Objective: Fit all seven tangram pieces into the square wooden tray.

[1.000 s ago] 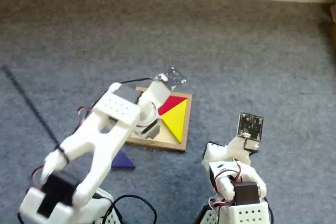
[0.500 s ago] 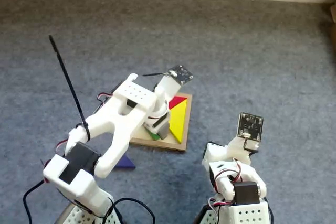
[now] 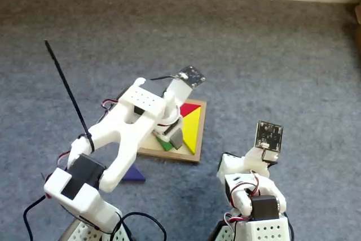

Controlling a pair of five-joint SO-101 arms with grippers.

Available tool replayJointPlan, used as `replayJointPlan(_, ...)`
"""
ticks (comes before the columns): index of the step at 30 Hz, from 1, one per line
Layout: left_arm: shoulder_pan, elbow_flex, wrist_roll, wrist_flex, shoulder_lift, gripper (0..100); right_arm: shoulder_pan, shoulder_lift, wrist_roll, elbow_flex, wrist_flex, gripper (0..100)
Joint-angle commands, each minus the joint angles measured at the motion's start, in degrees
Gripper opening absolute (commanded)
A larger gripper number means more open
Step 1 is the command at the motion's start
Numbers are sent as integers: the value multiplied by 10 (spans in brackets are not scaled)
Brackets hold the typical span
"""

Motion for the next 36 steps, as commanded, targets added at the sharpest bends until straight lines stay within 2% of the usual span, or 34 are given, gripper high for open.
replayJointPlan(1,-50,8,2,-35,-17,294,7,-7,4,90,-20,8)
replayJointPlan(6,-71,32,-34,-116,23,271,7,-7,4,90,-20,8)
replayJointPlan(9,-73,22,-36,-116,30,234,7,-7,4,90,-20,8)
replayJointPlan(25,-106,2,-33,-117,26,228,7,-7,4,90,-20,8)
replayJointPlan(36,-123,86,-33,-121,-109,228,7,-7,4,90,-20,8)
